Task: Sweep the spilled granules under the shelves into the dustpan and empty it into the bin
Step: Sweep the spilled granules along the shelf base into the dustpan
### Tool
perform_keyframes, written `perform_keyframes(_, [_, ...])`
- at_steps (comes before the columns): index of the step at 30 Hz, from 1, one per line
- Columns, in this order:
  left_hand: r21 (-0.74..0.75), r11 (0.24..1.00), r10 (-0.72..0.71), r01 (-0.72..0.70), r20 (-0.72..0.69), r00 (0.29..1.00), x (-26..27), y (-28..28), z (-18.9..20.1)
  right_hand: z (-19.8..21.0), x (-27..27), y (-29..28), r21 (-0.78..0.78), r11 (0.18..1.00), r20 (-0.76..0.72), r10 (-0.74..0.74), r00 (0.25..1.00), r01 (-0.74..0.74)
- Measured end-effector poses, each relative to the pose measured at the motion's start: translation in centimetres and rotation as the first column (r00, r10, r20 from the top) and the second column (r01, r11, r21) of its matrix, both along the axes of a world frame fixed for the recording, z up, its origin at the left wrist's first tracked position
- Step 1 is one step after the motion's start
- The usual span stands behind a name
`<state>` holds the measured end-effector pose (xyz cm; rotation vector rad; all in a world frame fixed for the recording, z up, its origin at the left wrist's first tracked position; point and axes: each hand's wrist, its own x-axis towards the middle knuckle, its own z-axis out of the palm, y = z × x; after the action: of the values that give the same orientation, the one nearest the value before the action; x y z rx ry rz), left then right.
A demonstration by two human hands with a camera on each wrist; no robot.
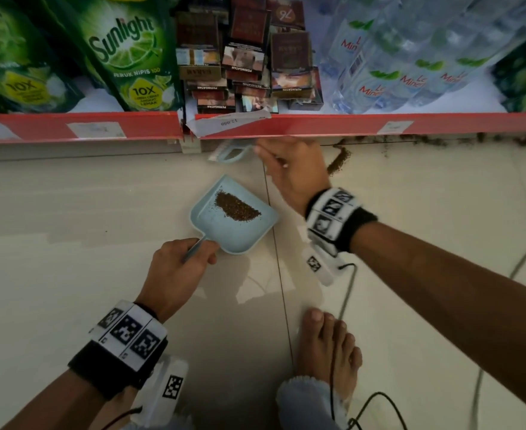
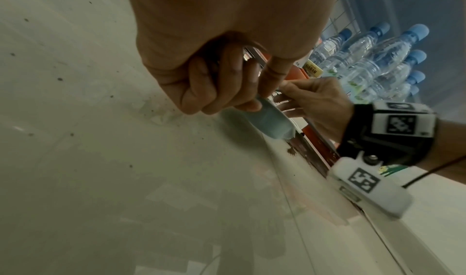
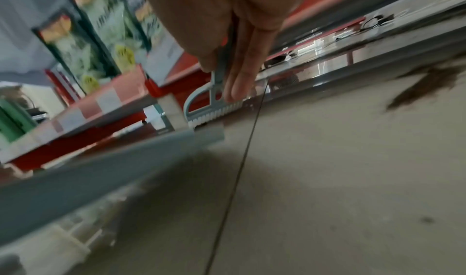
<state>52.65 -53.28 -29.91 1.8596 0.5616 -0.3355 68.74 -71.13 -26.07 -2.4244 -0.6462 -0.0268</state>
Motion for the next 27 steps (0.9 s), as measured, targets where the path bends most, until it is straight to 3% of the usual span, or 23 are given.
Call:
perform_keyframes(5, [0.009,1.000,0.008,-0.008,0.009,1.000,-0.3,0.3,0.1,-1.0,0.5,-0.3,-0.304,0.949,-0.065,0.070,0.995,-0.086])
perform_keyframes(8, [-0.006,1.000,0.026,-0.026,0.000,1.000,-0.4,0.6,0.2,0.6,1.0,-4.9,-0.570,0.810,-0.126,0.079,0.989,-0.137])
perform_keyframes(10, [-0.016,0.999,0.042,-0.042,-0.011,0.999,-0.5,0.5,0.1,2.3,1.0,-8.3,-0.641,0.759,-0.100,0.066,0.993,-0.115])
perform_keyframes(14, [-0.022,0.999,0.037,-0.037,-0.012,0.999,-0.4,0.1,0.0,4.0,0.7,-9.7,-0.413,0.910,-0.007,0.044,0.999,-0.043])
perform_keyframes(16, [-0.013,1.000,0.011,-0.011,-0.001,1.000,-0.2,-0.2,0.1,3.1,0.7,-7.3,-0.188,0.982,-0.071,-0.030,0.997,0.016])
perform_keyframes(19, [-0.002,1.000,-0.013,0.013,0.025,1.000,0.0,-0.3,0.4,0.7,0.6,-2.5,0.090,0.985,-0.217,-0.126,0.968,0.149])
perform_keyframes(24, [0.016,1.000,-0.002,0.001,0.015,1.000,-0.1,0.3,0.6,-1.1,0.4,1.3,-0.087,0.996,-0.164,-0.039,0.986,0.025])
perform_keyframes(27, [0.012,1.000,0.017,-0.017,0.007,1.000,-0.5,0.7,0.6,-0.1,0.6,-0.5,-0.314,0.946,-0.084,0.058,0.995,-0.081])
